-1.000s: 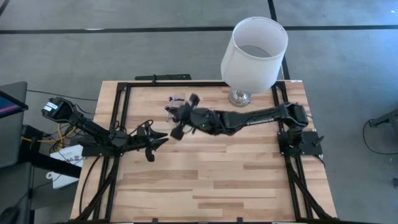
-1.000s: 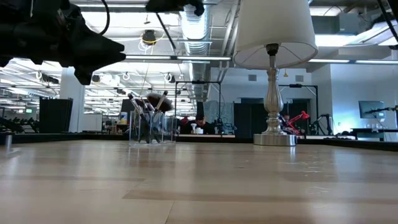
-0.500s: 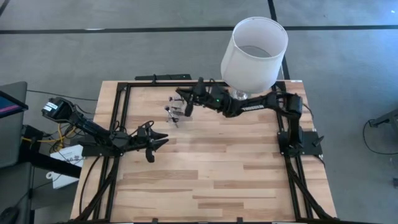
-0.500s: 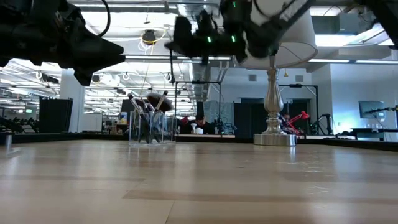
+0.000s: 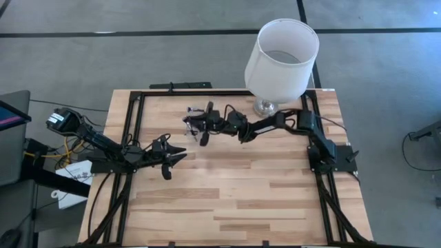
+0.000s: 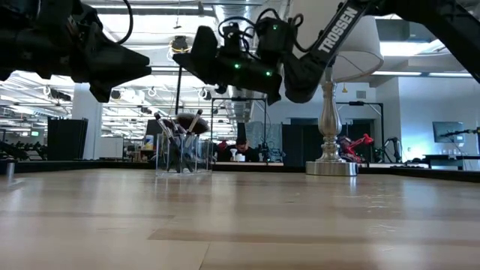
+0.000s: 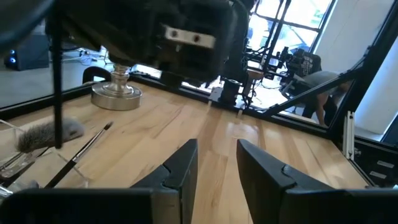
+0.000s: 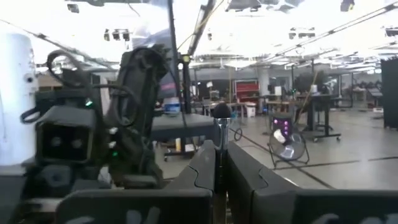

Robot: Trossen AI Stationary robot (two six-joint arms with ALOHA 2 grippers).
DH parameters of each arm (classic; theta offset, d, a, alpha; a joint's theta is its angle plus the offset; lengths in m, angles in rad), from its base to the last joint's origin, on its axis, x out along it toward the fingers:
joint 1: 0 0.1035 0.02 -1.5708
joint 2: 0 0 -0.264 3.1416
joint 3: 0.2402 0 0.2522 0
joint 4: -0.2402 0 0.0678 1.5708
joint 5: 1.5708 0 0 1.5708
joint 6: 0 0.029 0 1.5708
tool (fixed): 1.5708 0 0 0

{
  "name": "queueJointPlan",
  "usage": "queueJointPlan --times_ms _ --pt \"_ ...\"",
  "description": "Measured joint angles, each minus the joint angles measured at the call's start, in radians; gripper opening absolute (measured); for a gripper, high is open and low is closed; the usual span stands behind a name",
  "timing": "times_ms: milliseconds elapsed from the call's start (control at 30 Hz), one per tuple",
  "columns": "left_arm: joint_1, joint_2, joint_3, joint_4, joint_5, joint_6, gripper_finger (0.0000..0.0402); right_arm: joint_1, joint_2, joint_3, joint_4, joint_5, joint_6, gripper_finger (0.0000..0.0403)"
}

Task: Put items in baskets/containers
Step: Put the eyeshadow brush into the right transparent organizer

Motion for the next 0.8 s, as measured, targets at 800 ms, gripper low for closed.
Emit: queueJointPlan --times_ms 800 --pt "0.0 0.0 0.0 0.001 0.0 -0.001 0.0108 0.03 -0.006 0.002 -0.217 0.151 -0.086 0.0005"
